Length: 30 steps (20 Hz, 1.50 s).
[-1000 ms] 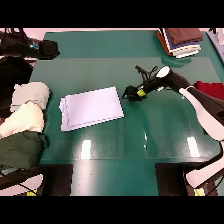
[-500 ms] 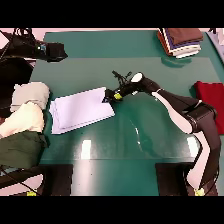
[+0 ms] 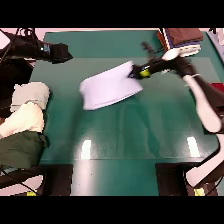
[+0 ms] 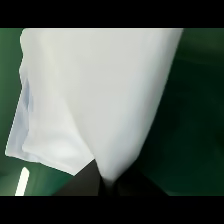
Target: Fold the shirts.
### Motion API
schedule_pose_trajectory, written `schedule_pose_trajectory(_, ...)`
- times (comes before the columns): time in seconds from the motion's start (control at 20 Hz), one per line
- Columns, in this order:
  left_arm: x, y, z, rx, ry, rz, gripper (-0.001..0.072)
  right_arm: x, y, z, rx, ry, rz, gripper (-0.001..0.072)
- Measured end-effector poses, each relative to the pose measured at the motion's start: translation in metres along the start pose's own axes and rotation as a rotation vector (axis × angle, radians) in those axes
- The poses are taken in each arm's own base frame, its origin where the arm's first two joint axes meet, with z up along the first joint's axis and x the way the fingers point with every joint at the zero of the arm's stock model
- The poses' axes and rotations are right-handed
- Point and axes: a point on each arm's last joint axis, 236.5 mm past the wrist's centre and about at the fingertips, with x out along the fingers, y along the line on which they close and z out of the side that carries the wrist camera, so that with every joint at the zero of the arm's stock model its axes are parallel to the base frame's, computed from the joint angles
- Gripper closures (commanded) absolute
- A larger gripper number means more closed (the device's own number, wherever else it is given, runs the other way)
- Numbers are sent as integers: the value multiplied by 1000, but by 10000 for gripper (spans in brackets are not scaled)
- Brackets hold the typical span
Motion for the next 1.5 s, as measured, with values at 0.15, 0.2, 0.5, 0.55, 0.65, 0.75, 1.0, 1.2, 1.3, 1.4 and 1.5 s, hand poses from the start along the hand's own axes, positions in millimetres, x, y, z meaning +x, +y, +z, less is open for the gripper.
schedule_pose_trajectory(0.15, 8, -28, -1, 46, -10, -39, 686, -95, -82, 27, 73, -130, -171, 695)
schedule_pose_trajectory(0.2, 10, -39, -2, 60, -14, -55, 686, -128, -108, 32, 110, -179, -219, 695)
schedule_pose_trajectory(0.5, 18, -86, -10, 122, -20, -129, 686, -296, -243, 13, 373, -435, -432, 695)
schedule_pose_trajectory(0.55, 18, -91, -11, 127, -18, -137, 686, -317, -257, 7, 411, -475, -447, 695)
schedule_pose_trajectory(0.65, 19, -95, -13, 126, -17, -144, 686, -348, -272, 2, 465, -553, -446, 695)
schedule_pose_trajectory(0.75, 20, -97, -14, 122, -15, -147, 686, -370, -281, -1, 500, -617, -441, 695)
schedule_pose_trajectory(1.0, 20, -100, -15, 115, -12, -151, 686, -417, -268, 10, 469, -764, -470, 695)
schedule_pose_trajectory(1.2, 20, -101, -17, 115, -2, -153, 685, -452, -244, 18, 410, -856, -510, 695)
schedule_pose_trajectory(1.3, 20, -100, -18, 116, 2, -152, 686, -460, -233, 17, 390, -866, -516, 695)
schedule_pose_trajectory(1.4, 20, -100, -18, 116, 3, -152, 686, -459, -225, 10, 373, -835, -517, 695)
schedule_pose_trajectory(1.5, 20, -100, -19, 116, 4, -152, 686, -455, -221, -1, 378, -792, -510, 695)
